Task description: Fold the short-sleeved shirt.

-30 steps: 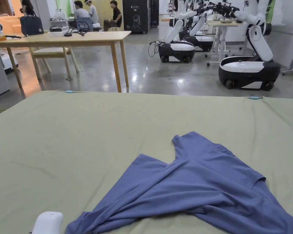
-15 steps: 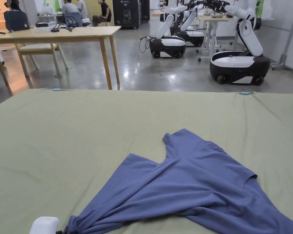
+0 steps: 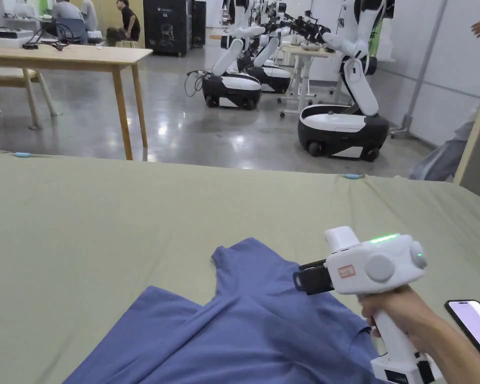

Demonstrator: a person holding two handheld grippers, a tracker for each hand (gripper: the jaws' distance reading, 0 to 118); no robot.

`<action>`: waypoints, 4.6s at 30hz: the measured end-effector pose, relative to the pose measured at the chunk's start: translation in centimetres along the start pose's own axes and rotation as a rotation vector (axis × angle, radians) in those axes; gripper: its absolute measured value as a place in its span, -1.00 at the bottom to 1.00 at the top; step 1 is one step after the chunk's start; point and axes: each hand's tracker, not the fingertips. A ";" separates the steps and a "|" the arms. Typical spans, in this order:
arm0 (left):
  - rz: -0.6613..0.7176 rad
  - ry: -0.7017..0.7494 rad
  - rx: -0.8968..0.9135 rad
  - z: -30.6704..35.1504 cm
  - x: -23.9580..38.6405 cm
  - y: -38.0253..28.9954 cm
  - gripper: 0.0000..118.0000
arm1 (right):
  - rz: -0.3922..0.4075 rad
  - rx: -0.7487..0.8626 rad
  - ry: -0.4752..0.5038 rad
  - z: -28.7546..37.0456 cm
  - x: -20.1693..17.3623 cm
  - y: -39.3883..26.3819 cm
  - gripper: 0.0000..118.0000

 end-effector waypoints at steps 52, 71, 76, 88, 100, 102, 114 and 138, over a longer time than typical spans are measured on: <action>-0.122 -0.122 0.488 6.1 12.4 38.1 -0.81 | -0.035 0.915 -0.355 44.6 -1.5 9.7 -0.98; -0.089 0.008 0.523 2.5 13.7 52.8 -0.81 | -0.210 0.907 -0.359 40.7 6.1 24.7 -0.97; -0.055 0.001 0.529 -1.7 13.6 54.6 -0.81 | -0.217 0.940 -0.338 38.8 6.6 28.1 -0.97; -0.022 -0.004 0.477 -8.5 10.9 53.3 -0.81 | -0.201 0.917 -0.342 34.0 7.5 27.8 -0.97; -0.013 -0.010 0.248 -17.1 7.5 40.9 -0.81 | -0.317 0.655 -0.258 19.9 8.1 17.4 -0.97; -0.041 -0.017 0.221 -17.4 7.2 39.6 -0.81 | -0.310 0.643 -0.255 19.2 7.9 16.0 -0.97; -0.120 -0.152 0.142 -7.5 2.3 21.4 -0.81 | -0.210 0.481 -0.129 27.8 1.8 -6.2 -0.97; -0.164 -0.104 -0.262 2.0 -1.4 -0.8 0.58 | 0.048 -0.273 -0.088 22.6 -5.3 -32.2 0.87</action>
